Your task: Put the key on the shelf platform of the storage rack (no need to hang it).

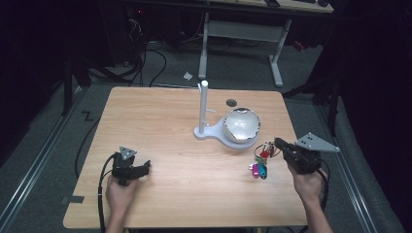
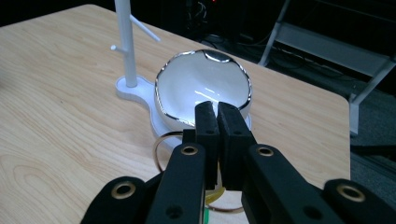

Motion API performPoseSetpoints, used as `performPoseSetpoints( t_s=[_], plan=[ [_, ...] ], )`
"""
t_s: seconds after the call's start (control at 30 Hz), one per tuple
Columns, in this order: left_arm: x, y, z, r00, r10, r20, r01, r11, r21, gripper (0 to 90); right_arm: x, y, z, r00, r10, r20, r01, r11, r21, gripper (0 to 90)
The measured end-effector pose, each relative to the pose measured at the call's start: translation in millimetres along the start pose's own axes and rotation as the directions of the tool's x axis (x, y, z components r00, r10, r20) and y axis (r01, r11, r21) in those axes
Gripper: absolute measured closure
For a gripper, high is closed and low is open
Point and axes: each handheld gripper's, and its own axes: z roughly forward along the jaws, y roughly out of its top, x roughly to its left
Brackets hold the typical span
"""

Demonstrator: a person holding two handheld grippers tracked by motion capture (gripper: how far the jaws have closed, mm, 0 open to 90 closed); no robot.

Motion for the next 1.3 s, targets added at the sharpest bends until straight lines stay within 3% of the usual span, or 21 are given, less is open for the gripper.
performPoseSetpoints(
  t_s=[0.63,0.93,1.3],
  plan=[
    [0.0,0.0,0.0,1.0,0.0,0.0,0.0,1.0,0.0,23.1,-7.3,37.8,-14.0,0.9996,-0.017,-0.021,0.016,0.998,-0.063,88.4],
    [0.0,0.0,0.0,1.0,0.0,0.0,0.0,1.0,0.0,23.1,-9.0,66.2,-20.1,0.9981,-0.042,-0.045,0.037,0.994,-0.105,88.4],
    [0.3,0.0,-0.1,1.0,-0.002,0.003,0.002,1.0,0.0,23.1,-10.3,93.2,-15.5,0.9962,-0.063,-0.06,0.056,0.991,-0.121,88.5]
  ],
)
